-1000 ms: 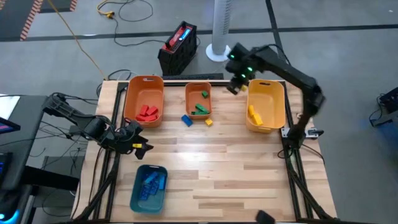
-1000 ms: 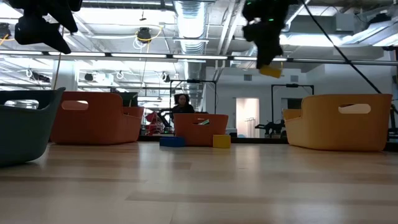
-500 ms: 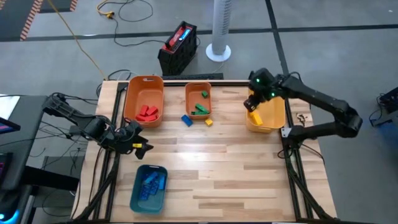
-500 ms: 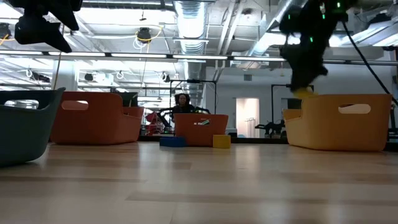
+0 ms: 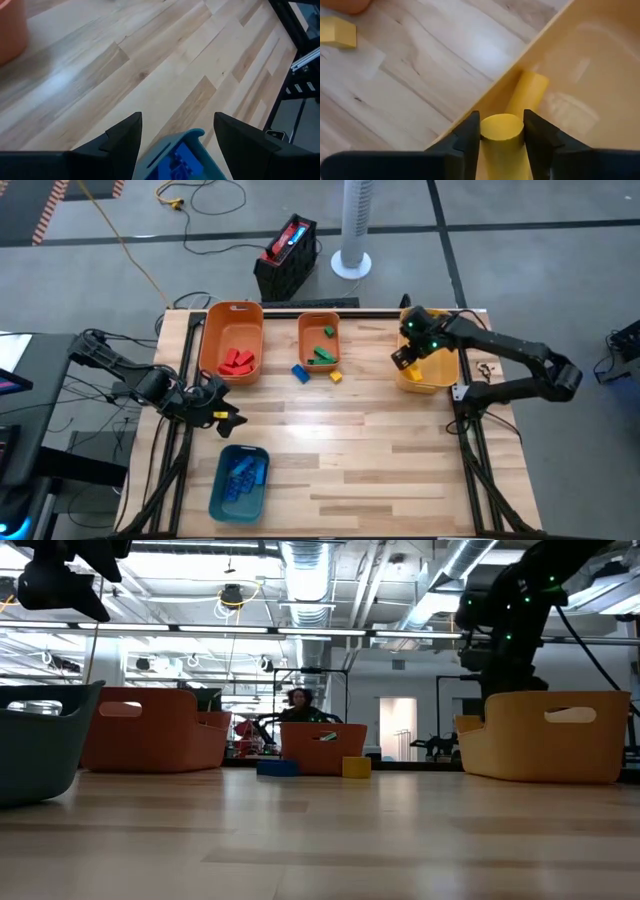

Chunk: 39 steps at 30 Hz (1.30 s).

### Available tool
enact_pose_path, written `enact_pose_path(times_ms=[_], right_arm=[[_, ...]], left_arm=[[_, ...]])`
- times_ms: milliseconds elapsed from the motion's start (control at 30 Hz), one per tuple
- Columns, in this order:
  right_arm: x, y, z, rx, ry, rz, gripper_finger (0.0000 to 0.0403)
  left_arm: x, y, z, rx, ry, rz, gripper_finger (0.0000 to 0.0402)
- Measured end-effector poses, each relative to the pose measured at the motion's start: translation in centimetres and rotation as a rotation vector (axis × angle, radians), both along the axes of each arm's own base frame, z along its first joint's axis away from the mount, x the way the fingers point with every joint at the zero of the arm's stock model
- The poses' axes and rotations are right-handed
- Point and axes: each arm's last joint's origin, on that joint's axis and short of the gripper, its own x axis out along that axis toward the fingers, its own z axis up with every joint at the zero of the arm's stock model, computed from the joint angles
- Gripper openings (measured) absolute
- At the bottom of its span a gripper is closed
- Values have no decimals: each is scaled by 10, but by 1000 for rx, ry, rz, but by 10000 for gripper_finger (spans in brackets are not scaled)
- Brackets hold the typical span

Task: Sort blocks
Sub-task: Put the yellow block into the yellow bin

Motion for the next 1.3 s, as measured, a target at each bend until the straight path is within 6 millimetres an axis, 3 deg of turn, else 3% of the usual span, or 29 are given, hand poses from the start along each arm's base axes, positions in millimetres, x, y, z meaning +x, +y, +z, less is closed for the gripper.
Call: enact_pose_path(times_ms=[200,300,533,667,767,1033,1300], right_arm=[[-4,1,-1,83,-25,2,222],[-1,2,10,92,-28,18,245],[35,19,63,-124,-149,162,245],[57,32,73,-163,-285,165,244],[71,41,64,-96,-294,130,244],[126,69,17,48,-130,169,244],[173,66,-8,69,-32,205,244]], left_arm=[[0,0,0,6,0,-5,240],[0,0,0,7,0,-7,240],[0,0,0,7,0,-7,240],[0,0,0,6,-2,-7,240],[0,0,0,5,-3,-7,240],[0,-1,0,-17,8,-29,240],[0,-3,0,-56,22,-67,240]])
